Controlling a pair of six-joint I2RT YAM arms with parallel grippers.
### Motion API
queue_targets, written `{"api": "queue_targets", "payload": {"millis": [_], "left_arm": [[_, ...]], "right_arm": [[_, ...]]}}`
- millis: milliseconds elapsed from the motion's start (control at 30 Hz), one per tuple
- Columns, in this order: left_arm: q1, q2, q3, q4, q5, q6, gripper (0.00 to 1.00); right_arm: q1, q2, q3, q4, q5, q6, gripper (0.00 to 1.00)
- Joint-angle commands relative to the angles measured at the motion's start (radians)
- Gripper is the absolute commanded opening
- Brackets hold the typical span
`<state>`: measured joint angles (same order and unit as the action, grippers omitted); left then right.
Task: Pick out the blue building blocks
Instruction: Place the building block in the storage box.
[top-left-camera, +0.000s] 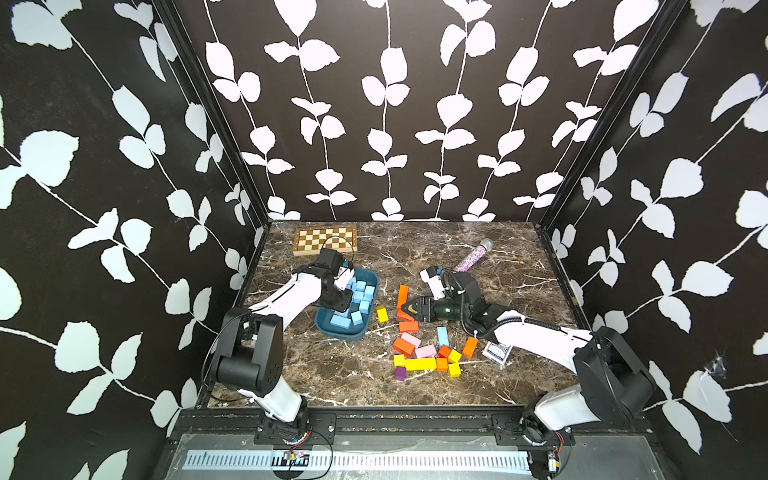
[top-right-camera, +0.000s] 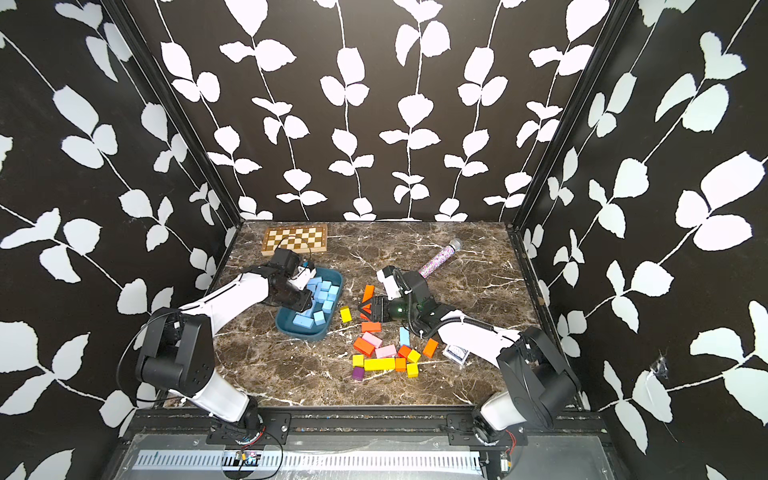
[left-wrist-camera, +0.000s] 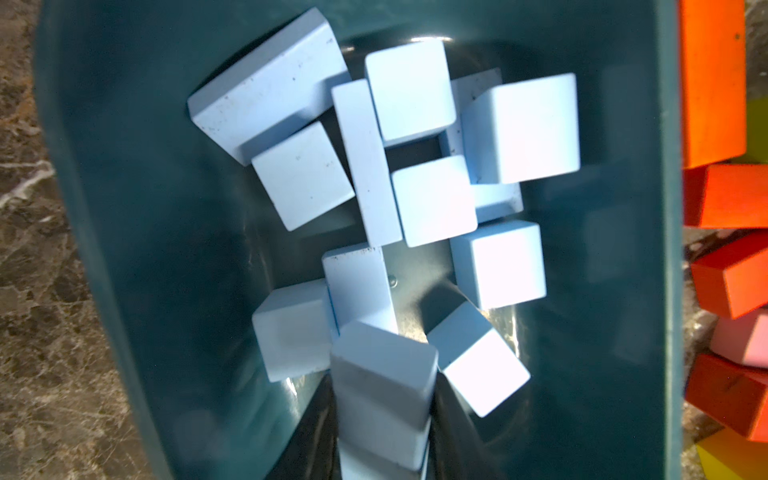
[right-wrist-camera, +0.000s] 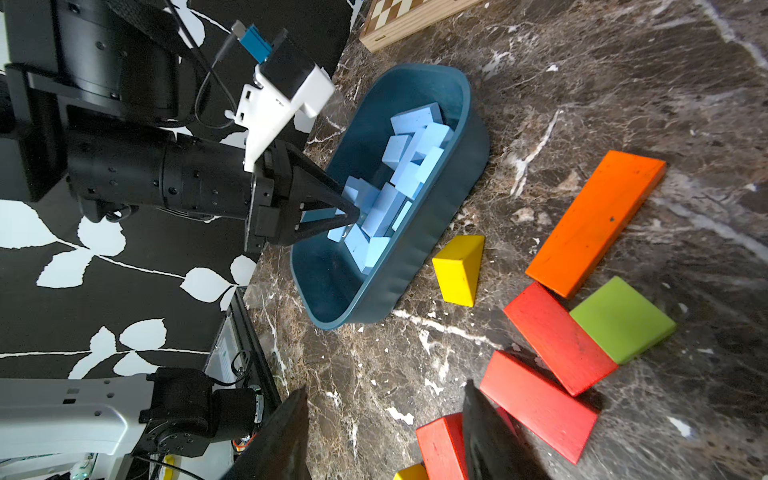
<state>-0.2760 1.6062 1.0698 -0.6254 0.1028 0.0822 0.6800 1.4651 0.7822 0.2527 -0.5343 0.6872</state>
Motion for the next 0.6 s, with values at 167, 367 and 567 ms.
{"api": "queue_targets", "payload": {"millis": [167,367,567], "left_arm": [[0.002,0.0,-0.002,0.009,-0.021,-0.023,0.44],[0.002,-0.031,0.015,-0.007,-0.006,-0.027,0.45],[0.002,-0.109,0.035,-0.005,0.12,0.034,0.55]], "right_arm": [[0.001,-0.035,-0.002,-0.037,0.024,-0.001,0.57],[0.0,-0.038,0.042,-0.177,0.071,-0.024,0.56],[-0.005,-0.034,0.16,-0.576,0.223,-0.048,0.51]]}}
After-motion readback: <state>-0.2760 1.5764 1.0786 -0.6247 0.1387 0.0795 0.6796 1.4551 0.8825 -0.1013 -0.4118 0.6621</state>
